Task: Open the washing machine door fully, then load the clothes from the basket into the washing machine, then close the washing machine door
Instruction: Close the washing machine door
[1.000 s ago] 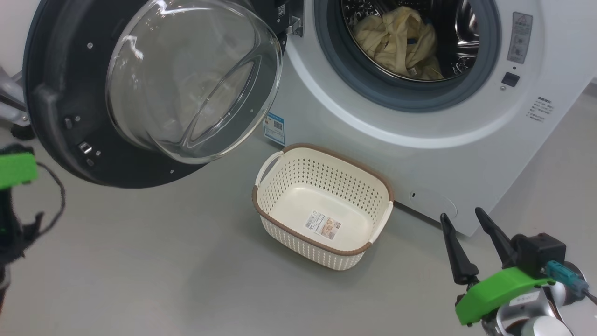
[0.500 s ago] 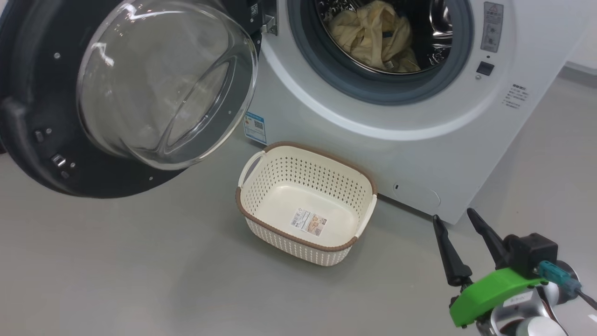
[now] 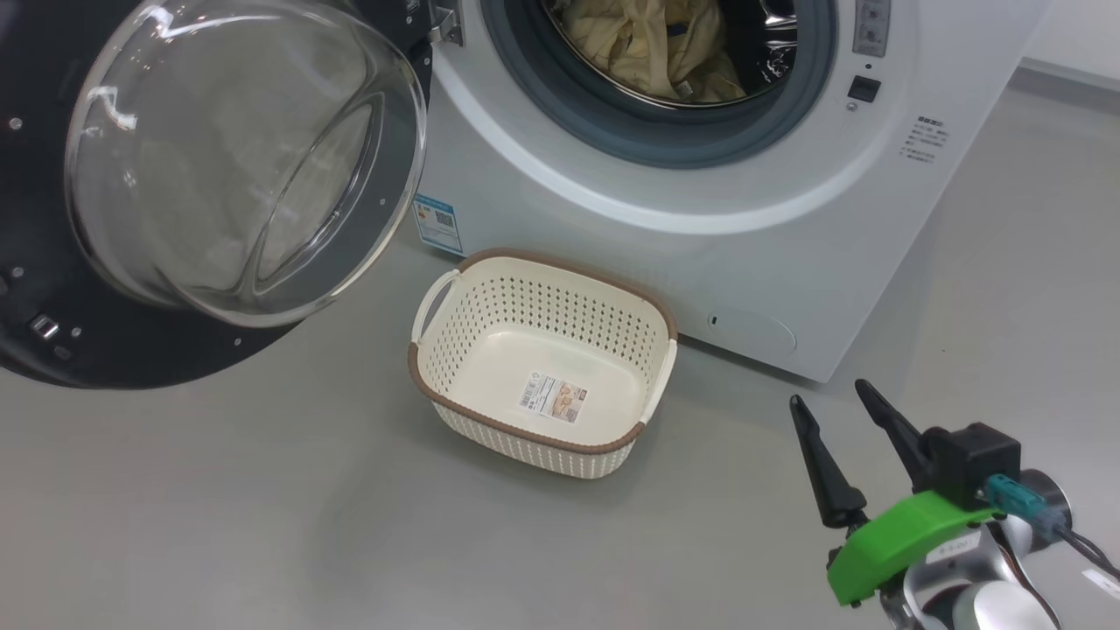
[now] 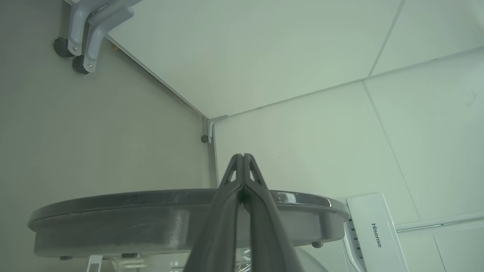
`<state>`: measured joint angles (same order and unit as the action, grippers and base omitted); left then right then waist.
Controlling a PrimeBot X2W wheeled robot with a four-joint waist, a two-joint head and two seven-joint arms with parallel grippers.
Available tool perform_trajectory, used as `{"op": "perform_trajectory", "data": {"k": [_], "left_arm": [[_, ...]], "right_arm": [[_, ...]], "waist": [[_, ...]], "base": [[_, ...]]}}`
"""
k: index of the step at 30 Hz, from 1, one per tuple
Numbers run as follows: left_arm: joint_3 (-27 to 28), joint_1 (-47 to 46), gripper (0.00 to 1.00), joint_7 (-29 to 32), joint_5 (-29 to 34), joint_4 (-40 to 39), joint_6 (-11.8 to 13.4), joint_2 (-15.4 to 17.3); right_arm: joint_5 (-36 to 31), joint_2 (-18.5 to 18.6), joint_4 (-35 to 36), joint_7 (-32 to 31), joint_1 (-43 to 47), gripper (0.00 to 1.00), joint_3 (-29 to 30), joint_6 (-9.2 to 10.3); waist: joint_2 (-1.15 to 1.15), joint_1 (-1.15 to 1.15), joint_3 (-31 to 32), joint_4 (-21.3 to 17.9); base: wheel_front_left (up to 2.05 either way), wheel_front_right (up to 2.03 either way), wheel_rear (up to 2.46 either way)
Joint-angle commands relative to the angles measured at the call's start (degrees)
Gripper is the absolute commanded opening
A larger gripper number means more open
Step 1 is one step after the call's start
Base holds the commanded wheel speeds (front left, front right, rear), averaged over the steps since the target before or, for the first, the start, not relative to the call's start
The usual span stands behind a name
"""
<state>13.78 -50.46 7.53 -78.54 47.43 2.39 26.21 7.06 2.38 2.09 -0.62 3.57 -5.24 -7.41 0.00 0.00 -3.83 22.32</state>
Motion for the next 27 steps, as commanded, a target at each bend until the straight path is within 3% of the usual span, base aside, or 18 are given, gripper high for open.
{"op": "perform_trajectory", "data": {"k": [1, 13, 27], "left_arm": [[1.77, -2.88, 0.0, 0.89, -0.75, -0.14, -0.99, 3.21], [4.93, -3.61, 0.0, 2.81, -4.4, 7.16, -3.47, 3.69], [2.25, -1.74, 0.0, 9.99, -3.51, 9.37, -6.04, 4.63]], "right_arm": [[-0.79, 0.5, 2.66, -0.47, -3.76, 1.0, -1.69, -0.08], [-1.56, 0.95, 3.82, -1.79, -4.82, 1.0, -2.41, -0.08], [-1.85, 1.18, 4.6, -2.59, -5.13, 1.0, -2.17, -0.08]], "waist": [[0.0, 0.0, -0.8, -0.86], [0.0, 0.0, -3.09, -3.58], [0.0, 0.0, -3.58, -3.41]], "base": [[0.0, 0.0, 0.0], [0.0, 0.0, 0.0], [0.0, 0.0, 0.0]]}}
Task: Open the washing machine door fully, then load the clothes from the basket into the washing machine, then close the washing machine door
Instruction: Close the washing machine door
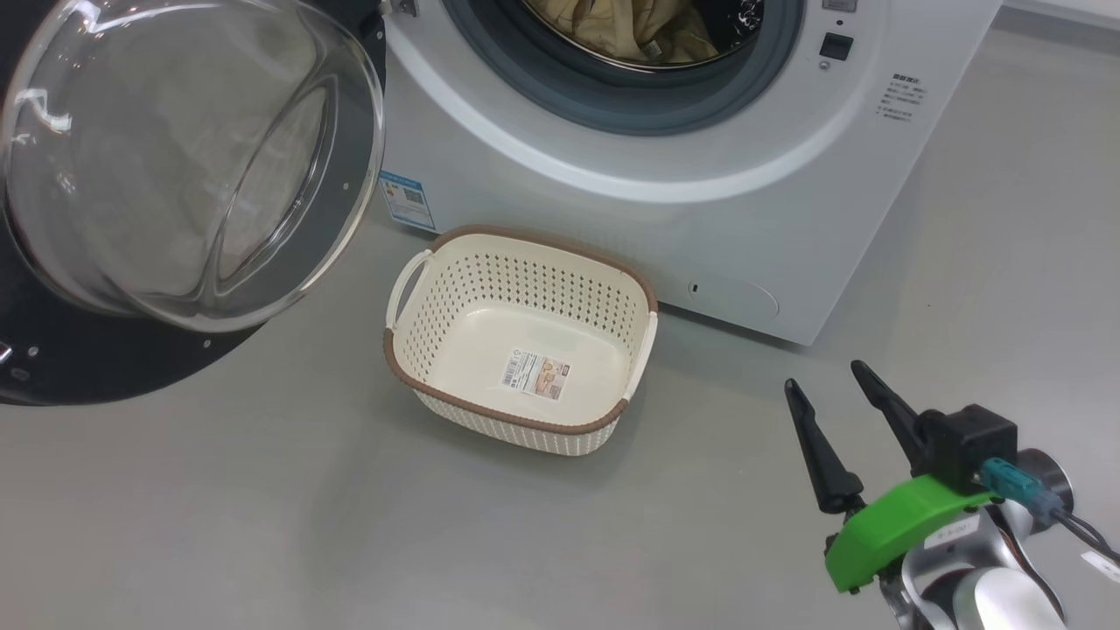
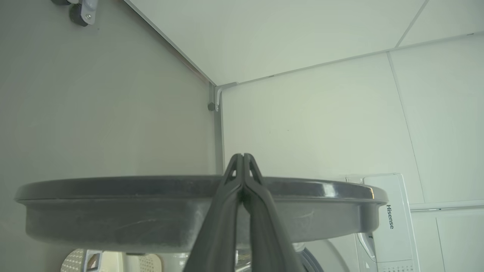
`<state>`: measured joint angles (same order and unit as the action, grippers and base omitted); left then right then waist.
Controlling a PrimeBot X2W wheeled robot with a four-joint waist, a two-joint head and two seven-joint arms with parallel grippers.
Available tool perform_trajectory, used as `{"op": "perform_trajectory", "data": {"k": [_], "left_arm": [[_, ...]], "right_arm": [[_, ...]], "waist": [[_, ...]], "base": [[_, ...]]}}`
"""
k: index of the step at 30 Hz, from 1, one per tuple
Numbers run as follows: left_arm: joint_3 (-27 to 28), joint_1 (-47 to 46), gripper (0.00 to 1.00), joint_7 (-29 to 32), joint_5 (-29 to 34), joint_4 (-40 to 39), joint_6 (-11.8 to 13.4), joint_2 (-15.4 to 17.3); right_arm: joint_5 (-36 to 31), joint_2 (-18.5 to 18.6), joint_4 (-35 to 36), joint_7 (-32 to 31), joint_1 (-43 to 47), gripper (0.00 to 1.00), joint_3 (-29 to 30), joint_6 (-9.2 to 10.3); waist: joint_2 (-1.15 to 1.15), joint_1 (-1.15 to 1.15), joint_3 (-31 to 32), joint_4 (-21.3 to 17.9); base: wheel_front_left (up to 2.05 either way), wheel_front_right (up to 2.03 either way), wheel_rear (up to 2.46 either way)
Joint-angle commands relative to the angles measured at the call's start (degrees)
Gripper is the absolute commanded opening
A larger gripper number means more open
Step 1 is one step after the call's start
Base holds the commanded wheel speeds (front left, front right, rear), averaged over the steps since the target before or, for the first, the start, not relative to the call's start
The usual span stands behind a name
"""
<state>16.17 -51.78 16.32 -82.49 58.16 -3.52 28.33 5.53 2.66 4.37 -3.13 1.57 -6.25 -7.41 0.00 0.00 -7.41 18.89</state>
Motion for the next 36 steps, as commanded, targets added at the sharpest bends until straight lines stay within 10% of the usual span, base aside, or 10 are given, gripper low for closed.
{"op": "perform_trajectory", "data": {"k": [1, 36], "left_arm": [[-0.21, -0.14, 0.0, 1.78, 0.39, -1.42, -0.3, 2.6], [2.3, 7.73, 0.0, 19.26, -7.5, -14.85, -2.61, 1.57]], "right_arm": [[-0.31, 0.89, 2.34, -0.08, -3.14, 1.0, -1.15, -0.08], [0.47, 0.66, 1.8, 0.28, -2.69, 1.0, -1.21, -0.08]], "waist": [[0.0, 0.0, 0.02, 0.07], [0.0, 0.0, 0.4, -0.42]], "base": [[0.0, 0.0, 0.0], [0.0, 0.0, 0.0]]}}
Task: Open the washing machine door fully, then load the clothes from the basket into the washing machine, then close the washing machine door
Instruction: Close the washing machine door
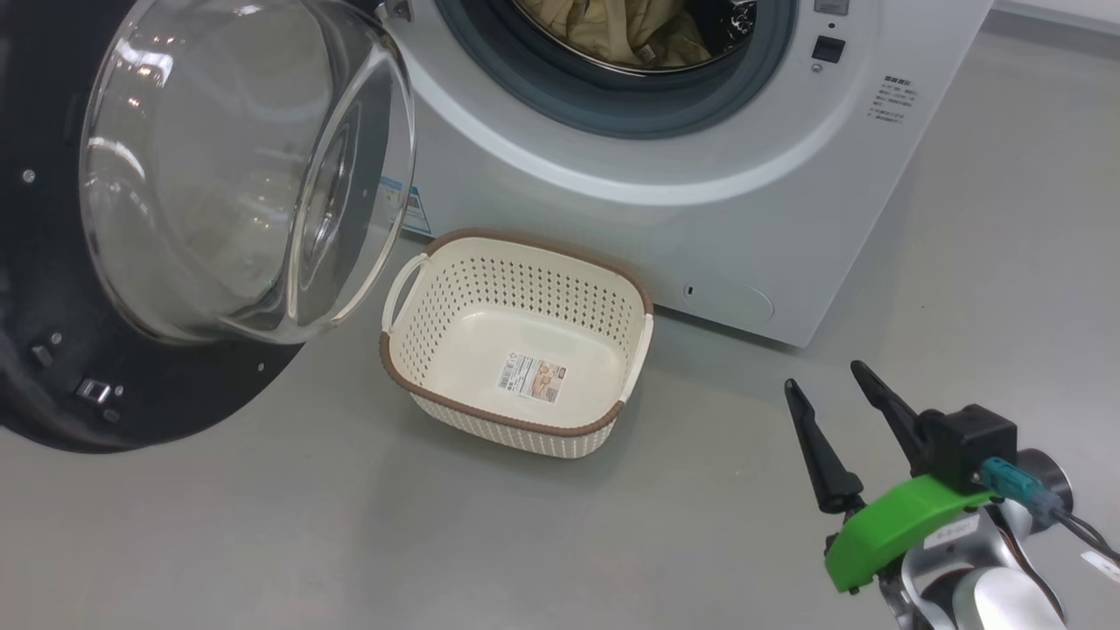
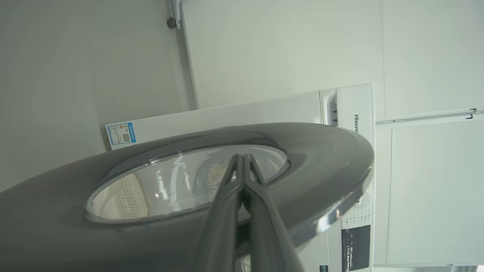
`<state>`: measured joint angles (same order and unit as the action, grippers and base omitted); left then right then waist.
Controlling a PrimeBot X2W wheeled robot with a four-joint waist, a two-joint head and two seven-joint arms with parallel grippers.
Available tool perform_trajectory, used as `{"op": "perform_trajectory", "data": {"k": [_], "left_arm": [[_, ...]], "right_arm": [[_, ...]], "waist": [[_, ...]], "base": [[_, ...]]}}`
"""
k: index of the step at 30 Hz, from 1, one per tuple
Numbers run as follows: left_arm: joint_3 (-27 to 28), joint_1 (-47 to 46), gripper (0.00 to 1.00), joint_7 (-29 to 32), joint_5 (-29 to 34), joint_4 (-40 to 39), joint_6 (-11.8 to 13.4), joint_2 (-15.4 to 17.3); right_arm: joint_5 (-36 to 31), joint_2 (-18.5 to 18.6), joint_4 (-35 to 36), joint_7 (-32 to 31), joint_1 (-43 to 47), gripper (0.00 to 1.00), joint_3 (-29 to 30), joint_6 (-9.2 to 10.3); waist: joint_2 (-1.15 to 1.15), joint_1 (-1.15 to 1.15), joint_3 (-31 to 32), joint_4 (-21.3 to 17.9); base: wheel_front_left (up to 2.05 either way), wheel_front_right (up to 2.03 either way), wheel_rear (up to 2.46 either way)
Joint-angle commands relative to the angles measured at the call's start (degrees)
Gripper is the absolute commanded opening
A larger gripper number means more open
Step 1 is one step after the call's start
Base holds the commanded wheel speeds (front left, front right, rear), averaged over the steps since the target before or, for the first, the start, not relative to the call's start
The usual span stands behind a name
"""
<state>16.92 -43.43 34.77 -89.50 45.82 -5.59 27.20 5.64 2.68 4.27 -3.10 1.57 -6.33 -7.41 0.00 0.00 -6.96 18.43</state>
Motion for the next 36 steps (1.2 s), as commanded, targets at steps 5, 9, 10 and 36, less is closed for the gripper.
{"op": "perform_trajectory", "data": {"k": [5, 9, 10, 36], "left_arm": [[1.15, 1.91, 0.0, 4.03, -1.35, -7.26, 0.0, 2.25], [0.29, 4.2, 0.0, 6.57, -1.63, -11.15, 0.88, 1.74], [-0.1, 4.74, 0.0, 7.33, -1.66, -12.23, 1.0, 1.52], [-4.85, 11.76, 0.0, 16.73, -7.03, -36.62, 6.13, -6.15]], "right_arm": [[0.53, 0.62, 1.75, 0.32, -2.94, 1.0, -1.2, -0.08], [0.61, 0.61, 1.64, 0.41, -3.12, 1.0, -1.27, -0.08], [0.59, 0.6, 1.66, 0.41, -3.15, 1.0, -1.27, -0.08], [1.03, 0.37, 0.56, 2.21, -5.1, 1.0, -1.21, -0.08]], "waist": [[0.0, 0.0, -0.11, 0.19], [0.0, 0.0, -0.24, 0.18], [0.0, 0.0, -0.27, 0.16], [0.0, 0.0, -1.43, -4.28]], "base": [[0.0, 0.0, 0.0], [0.0, 0.0, 0.0], [0.0, 0.0, 0.0], [0.0, 0.0, 0.0]]}}
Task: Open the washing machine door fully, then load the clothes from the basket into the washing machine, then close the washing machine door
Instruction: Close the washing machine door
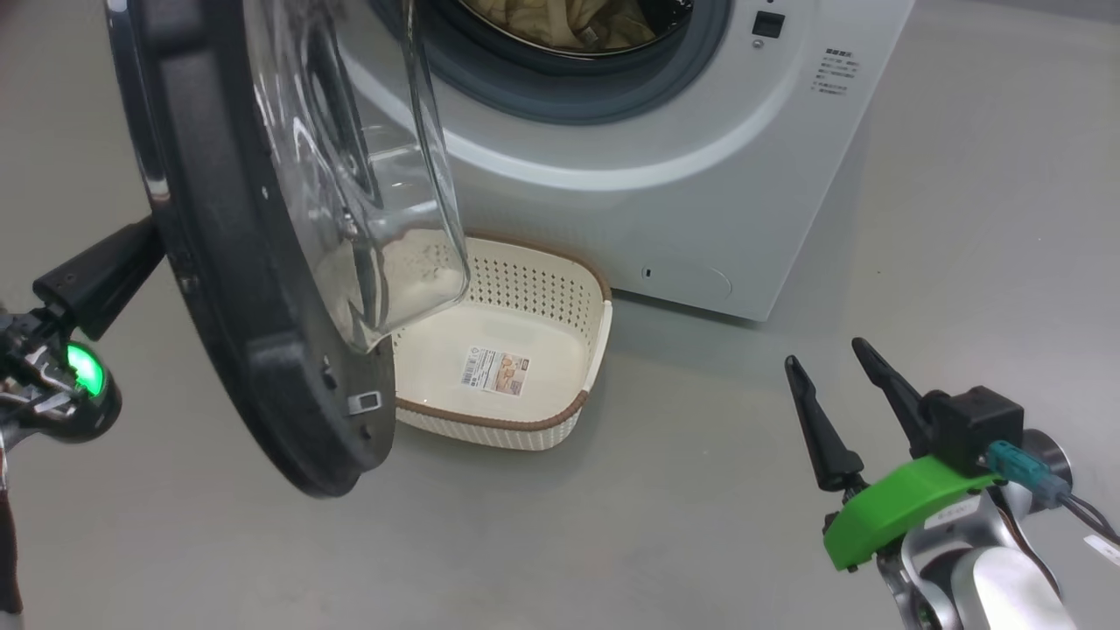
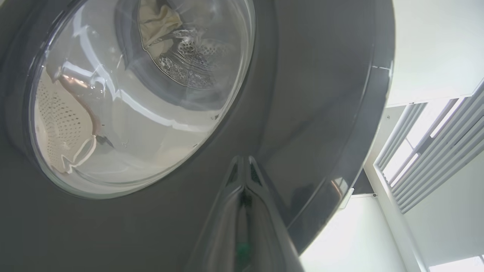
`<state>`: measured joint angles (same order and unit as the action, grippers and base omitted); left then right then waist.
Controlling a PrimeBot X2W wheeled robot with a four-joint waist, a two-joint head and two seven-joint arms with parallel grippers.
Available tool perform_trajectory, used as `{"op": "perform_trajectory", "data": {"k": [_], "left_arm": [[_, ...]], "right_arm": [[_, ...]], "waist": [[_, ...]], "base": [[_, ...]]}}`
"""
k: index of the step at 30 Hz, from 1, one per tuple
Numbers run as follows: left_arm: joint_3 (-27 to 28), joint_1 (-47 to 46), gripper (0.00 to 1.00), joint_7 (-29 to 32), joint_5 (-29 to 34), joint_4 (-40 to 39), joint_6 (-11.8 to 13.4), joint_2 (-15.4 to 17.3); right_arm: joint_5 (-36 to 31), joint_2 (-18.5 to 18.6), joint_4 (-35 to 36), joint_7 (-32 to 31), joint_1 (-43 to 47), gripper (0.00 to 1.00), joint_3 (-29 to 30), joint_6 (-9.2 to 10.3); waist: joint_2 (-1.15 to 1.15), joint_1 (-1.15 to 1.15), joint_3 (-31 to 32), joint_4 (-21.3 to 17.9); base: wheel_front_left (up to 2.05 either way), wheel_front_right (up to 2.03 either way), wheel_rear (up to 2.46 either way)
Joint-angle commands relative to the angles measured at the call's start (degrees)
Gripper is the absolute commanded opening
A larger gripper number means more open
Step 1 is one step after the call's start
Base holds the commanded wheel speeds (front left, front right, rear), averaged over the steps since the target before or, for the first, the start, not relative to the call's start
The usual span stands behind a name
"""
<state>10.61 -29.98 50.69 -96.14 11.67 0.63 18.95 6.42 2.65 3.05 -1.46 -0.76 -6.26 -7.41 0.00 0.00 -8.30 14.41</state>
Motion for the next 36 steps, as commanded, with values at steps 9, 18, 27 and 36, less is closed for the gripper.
{"op": "perform_trajectory", "data": {"k": [9, 18, 27, 36], "left_arm": [[0.13, -1.72, 0.0, 1.5, -1.66, -6.15, 1.23, -0.6], [-0.49, -2.8, 0.0, 1.25, -1.36, -6.91, 2.03, -1.39], [-0.96, -4.41, 0.0, -1.68, 0.59, -4.93, 0.85, -3.11], [-1.31, -7.24, 0.0, -4.67, 2.11, -0.9, -2.13, -5.19]], "right_arm": [[0.4, 0.27, 1.13, 1.74, -3.76, 1.0, -1.44, -0.08], [1.65, 0.24, 0.15, 3.07, -4.34, 1.0, -1.53, -0.08], [2.48, 0.23, -0.7, 4.06, -4.74, 1.0, -1.94, -0.08], [3.1, 0.23, -1.33, 4.56, -5.42, 1.0, -2.61, -0.08]], "waist": [[0.0, 0.0, -0.71, -4.86], [0.0, 0.0, -1.28, -9.41], [0.0, 0.0, -1.75, -13.35], [0.0, 0.0, -2.31, -16.56]], "base": [[0.0, 0.0, 0.0], [0.0, 0.0, 0.0], [0.0, 0.0, 0.0], [0.0, 0.0, 0.0]]}}
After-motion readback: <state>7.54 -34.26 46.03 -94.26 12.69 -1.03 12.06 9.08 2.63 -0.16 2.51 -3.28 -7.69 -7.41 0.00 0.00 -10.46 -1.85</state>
